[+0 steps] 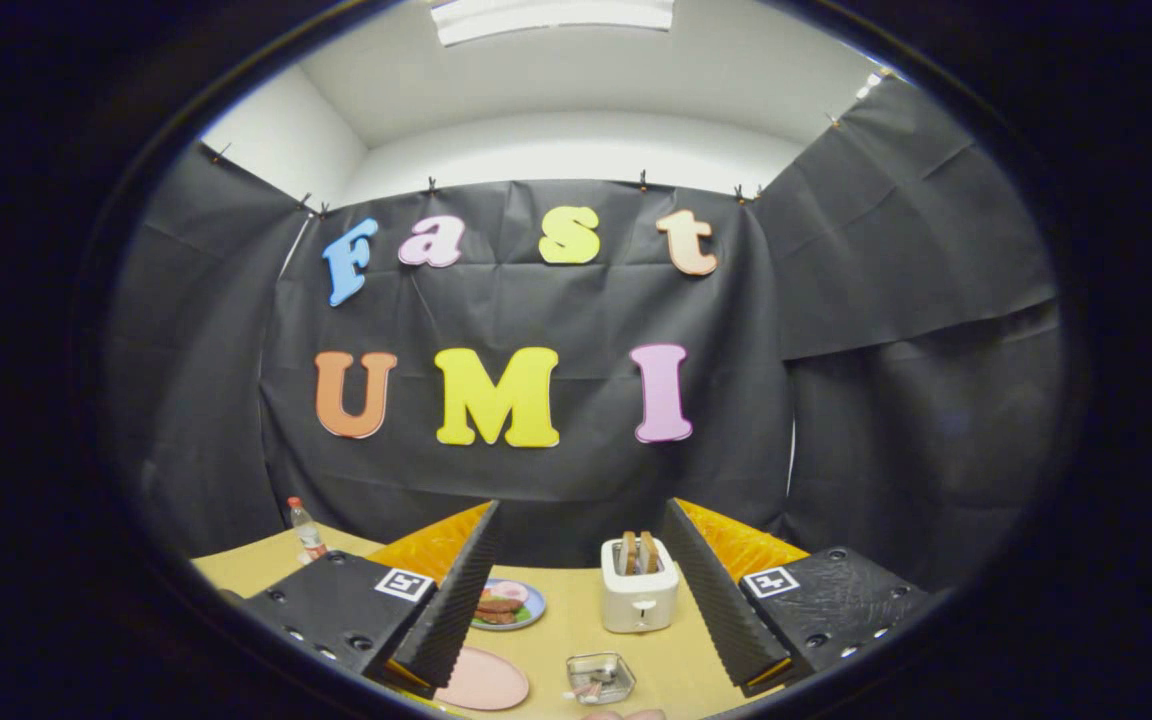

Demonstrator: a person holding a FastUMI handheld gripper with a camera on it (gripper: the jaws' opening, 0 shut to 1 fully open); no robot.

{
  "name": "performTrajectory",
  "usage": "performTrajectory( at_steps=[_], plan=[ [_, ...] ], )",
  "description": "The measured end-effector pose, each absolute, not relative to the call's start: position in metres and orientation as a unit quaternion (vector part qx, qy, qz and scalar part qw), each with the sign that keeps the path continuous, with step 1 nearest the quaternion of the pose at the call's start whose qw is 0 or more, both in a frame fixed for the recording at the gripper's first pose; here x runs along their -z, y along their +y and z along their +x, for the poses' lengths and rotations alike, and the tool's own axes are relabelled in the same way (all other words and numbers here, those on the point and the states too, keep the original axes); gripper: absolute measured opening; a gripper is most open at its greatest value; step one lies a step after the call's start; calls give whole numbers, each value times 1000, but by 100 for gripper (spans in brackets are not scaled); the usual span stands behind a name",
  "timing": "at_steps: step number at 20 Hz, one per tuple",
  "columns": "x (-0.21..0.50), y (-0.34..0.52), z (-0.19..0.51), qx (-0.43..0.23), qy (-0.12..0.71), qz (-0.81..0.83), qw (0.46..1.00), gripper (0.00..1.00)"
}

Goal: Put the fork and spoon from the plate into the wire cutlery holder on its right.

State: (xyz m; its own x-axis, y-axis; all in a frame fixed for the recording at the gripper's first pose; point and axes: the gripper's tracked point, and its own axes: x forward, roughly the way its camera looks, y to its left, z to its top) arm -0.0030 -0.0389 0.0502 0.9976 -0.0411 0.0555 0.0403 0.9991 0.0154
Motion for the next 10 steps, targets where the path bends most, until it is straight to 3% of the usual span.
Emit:
performTrajectory(
  at_steps=[10],
  plan=[
    [-53,-44,-5,20,-25,20,999,96]
  ],
)
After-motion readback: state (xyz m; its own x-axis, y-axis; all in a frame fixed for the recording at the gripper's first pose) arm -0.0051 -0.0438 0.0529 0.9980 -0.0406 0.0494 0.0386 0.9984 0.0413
